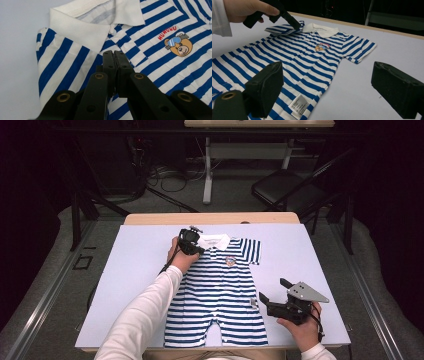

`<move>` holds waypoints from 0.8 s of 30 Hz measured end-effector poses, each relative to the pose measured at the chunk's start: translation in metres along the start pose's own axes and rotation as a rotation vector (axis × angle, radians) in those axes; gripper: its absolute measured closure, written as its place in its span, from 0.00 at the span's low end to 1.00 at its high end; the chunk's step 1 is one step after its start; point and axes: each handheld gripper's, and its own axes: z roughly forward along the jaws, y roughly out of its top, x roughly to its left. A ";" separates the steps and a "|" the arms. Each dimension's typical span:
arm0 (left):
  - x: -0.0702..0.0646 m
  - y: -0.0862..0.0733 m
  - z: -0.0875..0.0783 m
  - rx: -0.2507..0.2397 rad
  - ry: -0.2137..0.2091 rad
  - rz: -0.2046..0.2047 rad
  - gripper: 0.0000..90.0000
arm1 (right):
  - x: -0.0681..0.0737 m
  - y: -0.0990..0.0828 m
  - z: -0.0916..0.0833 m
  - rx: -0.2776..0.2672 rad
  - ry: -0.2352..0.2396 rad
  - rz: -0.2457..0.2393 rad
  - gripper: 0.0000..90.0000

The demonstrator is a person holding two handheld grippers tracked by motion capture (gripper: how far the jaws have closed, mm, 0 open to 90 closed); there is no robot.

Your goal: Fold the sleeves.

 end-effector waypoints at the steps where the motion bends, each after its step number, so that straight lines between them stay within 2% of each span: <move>1: 0.000 0.000 0.001 0.004 -0.005 -0.002 0.98 | 0.000 0.000 0.000 0.000 0.000 0.000 0.12; 14: -0.006 -0.002 0.011 0.025 -0.009 0.003 0.98 | 0.000 0.000 0.000 0.002 0.002 0.002 0.12; 24: -0.008 -0.003 0.016 0.023 -0.013 -0.012 0.98 | 0.000 0.000 0.000 0.004 0.003 0.003 0.12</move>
